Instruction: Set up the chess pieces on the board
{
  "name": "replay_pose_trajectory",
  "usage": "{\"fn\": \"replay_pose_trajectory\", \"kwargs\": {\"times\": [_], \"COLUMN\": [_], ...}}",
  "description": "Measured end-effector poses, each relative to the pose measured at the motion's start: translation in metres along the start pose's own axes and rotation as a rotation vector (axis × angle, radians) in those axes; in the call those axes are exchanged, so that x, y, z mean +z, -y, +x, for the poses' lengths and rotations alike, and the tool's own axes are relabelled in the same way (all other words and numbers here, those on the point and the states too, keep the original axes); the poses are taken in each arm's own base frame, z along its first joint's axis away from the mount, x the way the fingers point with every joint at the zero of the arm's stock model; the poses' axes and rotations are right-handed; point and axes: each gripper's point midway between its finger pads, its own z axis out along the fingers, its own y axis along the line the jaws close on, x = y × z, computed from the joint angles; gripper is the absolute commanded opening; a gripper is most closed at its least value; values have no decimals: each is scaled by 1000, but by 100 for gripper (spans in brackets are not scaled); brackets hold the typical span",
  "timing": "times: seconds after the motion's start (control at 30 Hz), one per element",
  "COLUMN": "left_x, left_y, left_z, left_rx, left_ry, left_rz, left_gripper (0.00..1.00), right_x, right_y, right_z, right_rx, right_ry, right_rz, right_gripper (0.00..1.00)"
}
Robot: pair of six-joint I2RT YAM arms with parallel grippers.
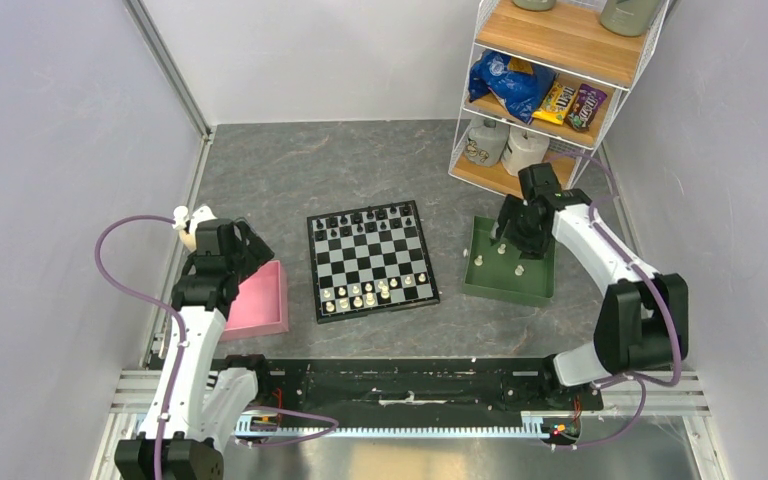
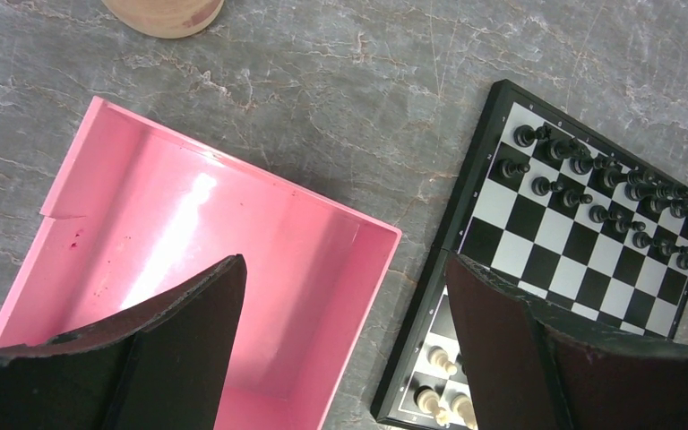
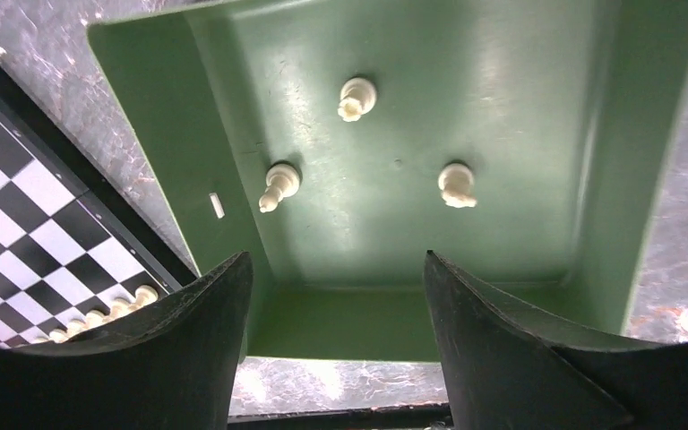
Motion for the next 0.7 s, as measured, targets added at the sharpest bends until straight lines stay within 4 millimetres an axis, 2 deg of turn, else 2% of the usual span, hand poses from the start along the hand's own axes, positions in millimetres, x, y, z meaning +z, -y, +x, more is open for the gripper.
{"fn": "replay_pose_trajectory", "kwargs": {"times": [0.23, 0.47, 0.7], "left_x": [3, 3, 3], "left_y": [-1, -1, -1], "left_z": [2, 2, 2], "left_rx": [6, 7, 7], "left_ry": [-13, -13, -12], "left_rz": [-9, -9, -9], "left_gripper": [89, 89, 89], "right_x": [25, 26, 29], "right_y": [-17, -20, -23], "right_z": [26, 26, 29], "right_rx": [-72, -95, -124], "right_ry": [-113, -109, -112], "right_rz": [-17, -23, -16], "right_gripper": [75, 65, 64]}}
